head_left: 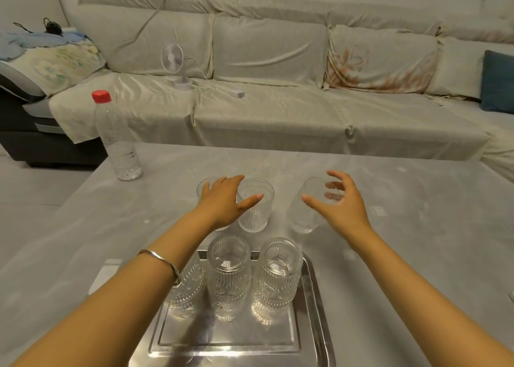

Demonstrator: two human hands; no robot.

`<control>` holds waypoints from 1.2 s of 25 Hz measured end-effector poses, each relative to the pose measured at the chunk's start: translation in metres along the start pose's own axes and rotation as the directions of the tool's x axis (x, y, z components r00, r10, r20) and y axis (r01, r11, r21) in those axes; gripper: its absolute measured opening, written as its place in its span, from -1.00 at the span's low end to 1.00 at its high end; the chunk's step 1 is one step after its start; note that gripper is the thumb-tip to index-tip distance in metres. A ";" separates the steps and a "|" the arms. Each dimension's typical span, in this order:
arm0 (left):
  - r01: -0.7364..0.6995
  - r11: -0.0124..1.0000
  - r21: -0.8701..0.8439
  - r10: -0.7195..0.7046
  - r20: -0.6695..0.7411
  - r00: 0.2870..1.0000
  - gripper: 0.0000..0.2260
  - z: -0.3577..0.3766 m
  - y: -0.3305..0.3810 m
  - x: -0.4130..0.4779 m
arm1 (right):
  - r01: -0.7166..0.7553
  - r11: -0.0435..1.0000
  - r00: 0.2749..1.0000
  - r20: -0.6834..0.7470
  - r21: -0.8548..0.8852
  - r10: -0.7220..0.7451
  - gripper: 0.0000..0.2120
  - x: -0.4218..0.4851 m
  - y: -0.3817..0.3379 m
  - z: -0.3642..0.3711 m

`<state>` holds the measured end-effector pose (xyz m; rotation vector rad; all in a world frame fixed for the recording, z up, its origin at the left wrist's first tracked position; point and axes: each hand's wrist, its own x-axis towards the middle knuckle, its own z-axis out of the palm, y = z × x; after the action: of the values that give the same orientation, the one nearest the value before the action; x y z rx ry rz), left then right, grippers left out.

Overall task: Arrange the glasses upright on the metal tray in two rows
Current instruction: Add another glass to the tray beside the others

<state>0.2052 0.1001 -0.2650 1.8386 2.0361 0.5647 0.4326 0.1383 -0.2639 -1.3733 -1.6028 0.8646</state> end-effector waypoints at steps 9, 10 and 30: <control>-0.011 0.550 -0.835 0.012 -0.005 1.000 -0.32 -0.029 0.036 -0.090 | -0.072 0.786 0.992 0.127 0.615 -0.009 -0.33 -0.063 -0.090 -0.004; -0.006 0.489 -0.872 -0.005 -0.009 1.000 -0.39 -0.032 0.034 -0.101 | -0.094 0.769 0.984 0.175 0.632 -0.023 -0.34 -0.072 -0.093 0.002; -0.012 0.469 -0.883 -0.147 -0.091 0.985 -0.45 -0.039 -0.070 -0.213 | -0.128 0.939 0.729 0.672 0.319 -0.129 -0.42 -0.181 -0.079 0.108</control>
<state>0.1478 -0.1204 -0.2700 1.0517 1.3673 1.4497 0.3111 -0.0516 -0.2659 -0.8199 -1.8510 1.7157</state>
